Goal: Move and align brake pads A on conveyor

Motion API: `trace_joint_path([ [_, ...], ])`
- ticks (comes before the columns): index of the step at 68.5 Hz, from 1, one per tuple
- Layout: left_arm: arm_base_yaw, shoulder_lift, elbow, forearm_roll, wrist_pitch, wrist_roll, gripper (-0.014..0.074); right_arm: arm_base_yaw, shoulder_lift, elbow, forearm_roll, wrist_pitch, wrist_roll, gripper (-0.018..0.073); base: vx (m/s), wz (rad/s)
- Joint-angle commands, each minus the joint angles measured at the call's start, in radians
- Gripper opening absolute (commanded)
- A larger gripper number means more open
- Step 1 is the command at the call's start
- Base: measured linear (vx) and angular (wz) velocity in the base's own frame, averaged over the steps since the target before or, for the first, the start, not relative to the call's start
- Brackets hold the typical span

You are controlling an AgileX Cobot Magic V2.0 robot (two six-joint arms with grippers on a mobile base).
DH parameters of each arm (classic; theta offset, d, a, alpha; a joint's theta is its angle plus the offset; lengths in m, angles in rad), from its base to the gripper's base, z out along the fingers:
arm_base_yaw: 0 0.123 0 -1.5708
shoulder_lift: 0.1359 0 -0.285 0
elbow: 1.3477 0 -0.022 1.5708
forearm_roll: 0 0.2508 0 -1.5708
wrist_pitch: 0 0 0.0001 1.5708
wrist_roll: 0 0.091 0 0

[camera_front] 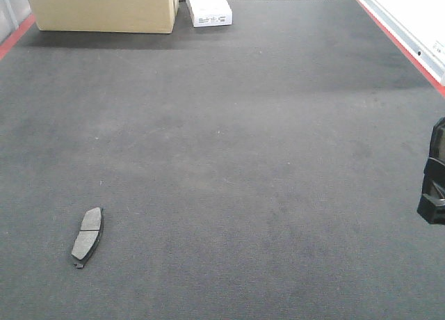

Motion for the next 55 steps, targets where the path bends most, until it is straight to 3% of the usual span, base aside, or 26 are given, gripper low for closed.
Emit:
trace_joint_path([
  [1,-0.006,0.007,-0.023,-0.008,-0.057,0.000,-0.0006,-0.004,-0.001,-0.035,-0.004,-0.097,-0.004,0.0033,0.00,0.00],
  [11,-0.006,0.007,-0.023,-0.009,-0.057,0.000,-0.0006,-0.004,-0.001,-0.038,0.000,-0.089,-0.004,0.0035,0.00,0.00],
  [17,-0.006,0.007,-0.023,-0.010,-0.057,0.000,-0.0006,-0.004,0.037,-0.062,-0.004,-0.017,-0.030,0.0036,0.00,0.00],
  [36,-0.006,0.007,-0.023,-0.010,-0.058,0.000,-0.0006,0.000,0.361,-0.256,0.037,0.187,-0.049,0.0046,0.00,0.00],
  [45,-0.006,0.007,-0.023,-0.010,-0.058,0.000,-0.0006,0.073,0.536,-0.325,0.035,0.213,-0.055,0.0048,0.00,0.00],
  [55,-0.006,0.007,-0.023,-0.010,-0.056,0.000,-0.0006,0.126,0.696,-0.391,0.034,0.215,0.011,0.0049,0.00,0.00],
])
